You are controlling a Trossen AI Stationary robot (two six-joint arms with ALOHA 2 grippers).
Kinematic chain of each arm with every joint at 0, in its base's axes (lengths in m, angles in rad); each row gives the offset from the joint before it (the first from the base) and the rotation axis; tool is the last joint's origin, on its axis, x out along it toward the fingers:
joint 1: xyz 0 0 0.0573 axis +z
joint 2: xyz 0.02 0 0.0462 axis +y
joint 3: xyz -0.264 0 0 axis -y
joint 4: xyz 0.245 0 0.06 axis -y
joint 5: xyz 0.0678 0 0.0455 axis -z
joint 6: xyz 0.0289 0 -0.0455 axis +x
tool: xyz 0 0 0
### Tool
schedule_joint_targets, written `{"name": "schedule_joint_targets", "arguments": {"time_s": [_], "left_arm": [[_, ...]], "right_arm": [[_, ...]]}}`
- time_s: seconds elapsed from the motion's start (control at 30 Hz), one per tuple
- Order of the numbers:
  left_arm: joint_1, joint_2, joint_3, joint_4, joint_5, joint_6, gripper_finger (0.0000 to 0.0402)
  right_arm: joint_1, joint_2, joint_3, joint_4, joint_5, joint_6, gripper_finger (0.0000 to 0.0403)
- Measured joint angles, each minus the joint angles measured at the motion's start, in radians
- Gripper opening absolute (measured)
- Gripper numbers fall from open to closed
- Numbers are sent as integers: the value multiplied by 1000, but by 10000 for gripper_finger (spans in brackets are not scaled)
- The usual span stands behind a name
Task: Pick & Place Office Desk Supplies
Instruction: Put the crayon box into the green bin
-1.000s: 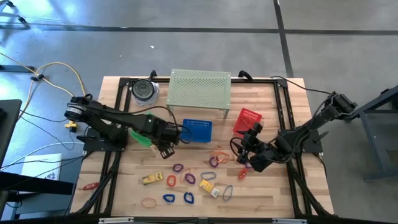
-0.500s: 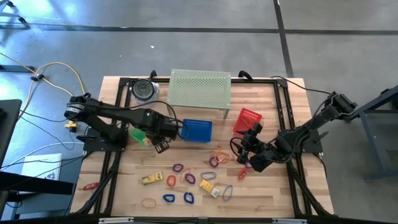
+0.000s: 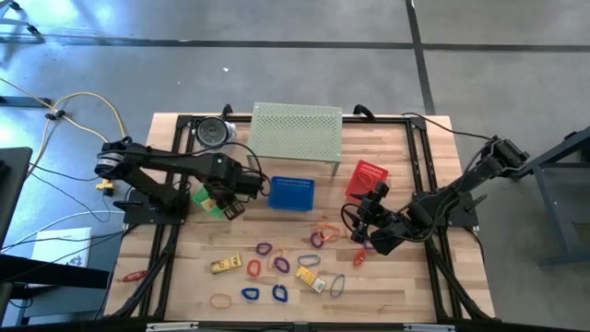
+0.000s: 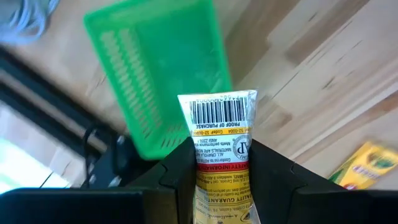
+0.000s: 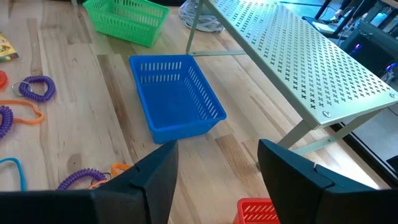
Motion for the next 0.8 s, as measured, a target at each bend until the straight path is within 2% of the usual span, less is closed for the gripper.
{"name": "schedule_joint_targets", "arguments": {"time_s": [0.23,0.8], "left_arm": [[-44,-1,0,-7,4,-53,119],[-107,-7,0,-10,11,-54,119]], "right_arm": [[0,0,0,4,1,0,210],[0,0,0,15,4,0,210]]}}
